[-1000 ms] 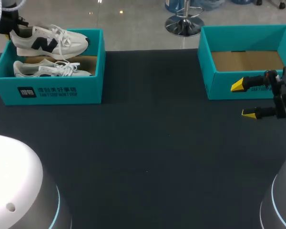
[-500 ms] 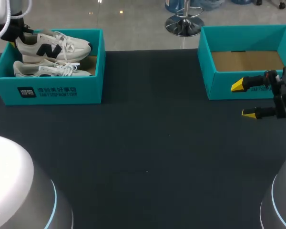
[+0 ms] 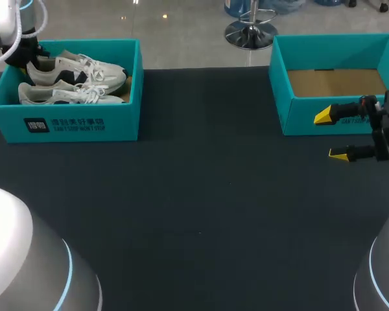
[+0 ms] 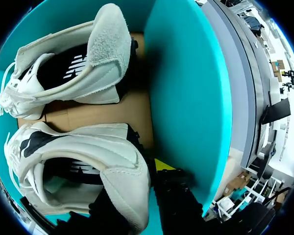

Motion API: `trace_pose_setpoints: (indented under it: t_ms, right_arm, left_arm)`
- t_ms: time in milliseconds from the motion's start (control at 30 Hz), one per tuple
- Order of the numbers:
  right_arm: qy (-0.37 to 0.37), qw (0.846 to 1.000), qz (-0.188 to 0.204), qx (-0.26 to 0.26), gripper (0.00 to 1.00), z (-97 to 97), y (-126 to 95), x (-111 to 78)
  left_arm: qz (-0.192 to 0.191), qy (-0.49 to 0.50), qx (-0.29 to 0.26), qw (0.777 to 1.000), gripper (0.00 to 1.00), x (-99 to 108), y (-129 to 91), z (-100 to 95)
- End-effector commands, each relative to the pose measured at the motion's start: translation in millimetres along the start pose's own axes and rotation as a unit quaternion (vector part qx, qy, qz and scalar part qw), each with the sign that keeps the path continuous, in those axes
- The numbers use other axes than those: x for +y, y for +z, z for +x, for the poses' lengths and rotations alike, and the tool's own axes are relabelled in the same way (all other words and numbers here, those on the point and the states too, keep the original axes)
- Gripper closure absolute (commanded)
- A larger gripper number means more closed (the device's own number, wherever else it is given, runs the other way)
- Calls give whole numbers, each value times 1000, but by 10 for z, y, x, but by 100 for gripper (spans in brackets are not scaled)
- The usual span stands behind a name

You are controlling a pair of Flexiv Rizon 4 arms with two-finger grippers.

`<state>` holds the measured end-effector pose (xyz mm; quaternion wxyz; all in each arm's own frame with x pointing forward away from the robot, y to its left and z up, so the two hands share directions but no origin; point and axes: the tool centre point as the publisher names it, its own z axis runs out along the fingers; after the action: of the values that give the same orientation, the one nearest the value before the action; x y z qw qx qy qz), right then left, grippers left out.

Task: Take the shoe out of the shoebox, open the shoe tongue, remove and reinsert the insole, then place the shoe into the shoebox

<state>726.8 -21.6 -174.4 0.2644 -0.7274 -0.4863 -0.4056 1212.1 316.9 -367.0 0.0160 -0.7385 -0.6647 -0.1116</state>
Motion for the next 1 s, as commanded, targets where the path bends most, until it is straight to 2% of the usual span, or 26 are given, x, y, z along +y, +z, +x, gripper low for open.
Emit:
trace_pose_setpoints:
  t_ms: [33,67,100,133,167,333,500,700,900,1000]
  right_arm:
    - [1,1000,-1,-1,0,1,1,-12]
    - [1,1000,-1,-1,0,1,1,-12]
    - [1,1000,-1,-1,0,1,1,-12]
    - [1,1000,-1,-1,0,1,1,-12]
    - [1,1000,-1,-1,0,1,1,-12]
    - [1,1000,-1,-1,0,1,1,-12]
    - [1,1000,-1,-1,0,1,1,-12]
    - [1,1000,-1,-1,0,1,1,-12]
    - [1,1000,-1,-1,0,1,1,-12]
    - [1,1000,-1,-1,0,1,1,-12]
  left_arm:
    - [14,3,-7,1000,58,87,0,13]
    - [14,2,-7,1000,47,77,-19,8]
    - [14,2,-6,1000,25,67,-37,6]
    - [15,4,-8,1000,10,53,-71,2]
    - [14,2,-4,1000,0,42,-98,-2]
    - [13,5,-18,1000,0,-17,-307,-9]
    - [18,-14,-39,999,0,-102,-627,-68]
    - [5,-29,-58,998,0,-199,-950,-90]
    - [-8,-40,-63,997,0,-344,-1270,-79]
    - [-1,-64,-59,996,0,-427,-1437,-73]
